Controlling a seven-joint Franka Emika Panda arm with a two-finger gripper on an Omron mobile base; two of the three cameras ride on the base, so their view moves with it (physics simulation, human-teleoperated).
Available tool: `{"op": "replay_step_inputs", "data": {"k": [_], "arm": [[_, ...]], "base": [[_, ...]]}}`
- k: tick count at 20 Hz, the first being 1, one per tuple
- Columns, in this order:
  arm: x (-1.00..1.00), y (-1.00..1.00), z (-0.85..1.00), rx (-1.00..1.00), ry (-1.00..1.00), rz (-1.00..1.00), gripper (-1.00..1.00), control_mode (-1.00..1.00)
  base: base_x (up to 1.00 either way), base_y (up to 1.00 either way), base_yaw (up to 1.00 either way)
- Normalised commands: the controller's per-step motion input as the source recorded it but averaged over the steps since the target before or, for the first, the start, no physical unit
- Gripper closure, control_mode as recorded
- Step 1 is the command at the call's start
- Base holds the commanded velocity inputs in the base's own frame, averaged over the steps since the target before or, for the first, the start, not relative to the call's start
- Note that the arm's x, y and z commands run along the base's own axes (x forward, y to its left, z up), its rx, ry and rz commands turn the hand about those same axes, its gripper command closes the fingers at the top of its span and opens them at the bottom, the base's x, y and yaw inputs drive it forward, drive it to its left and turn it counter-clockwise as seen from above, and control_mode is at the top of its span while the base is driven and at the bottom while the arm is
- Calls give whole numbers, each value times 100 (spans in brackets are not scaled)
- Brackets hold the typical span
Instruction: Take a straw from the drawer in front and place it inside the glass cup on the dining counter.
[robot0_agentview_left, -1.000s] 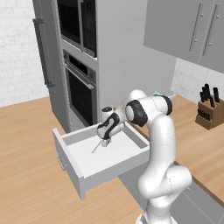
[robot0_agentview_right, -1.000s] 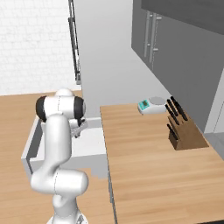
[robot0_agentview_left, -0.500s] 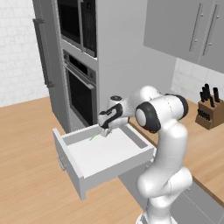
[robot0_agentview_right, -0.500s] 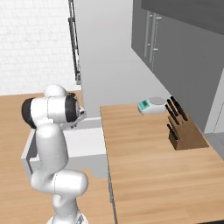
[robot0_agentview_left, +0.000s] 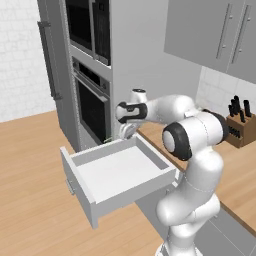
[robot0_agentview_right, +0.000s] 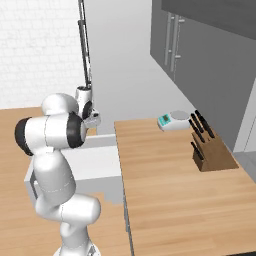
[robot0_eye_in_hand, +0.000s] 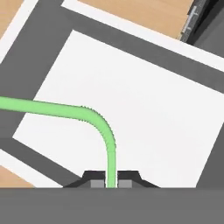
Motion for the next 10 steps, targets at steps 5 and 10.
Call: {"op": "replay_step_inputs", "data": {"k": [5, 10], "arm": [[-1, -37, 100, 8, 51, -18, 100, -100], [-1, -38, 87, 1, 44, -19, 100, -100]], "base": [[0, 0, 0], [0, 0, 0]]}}
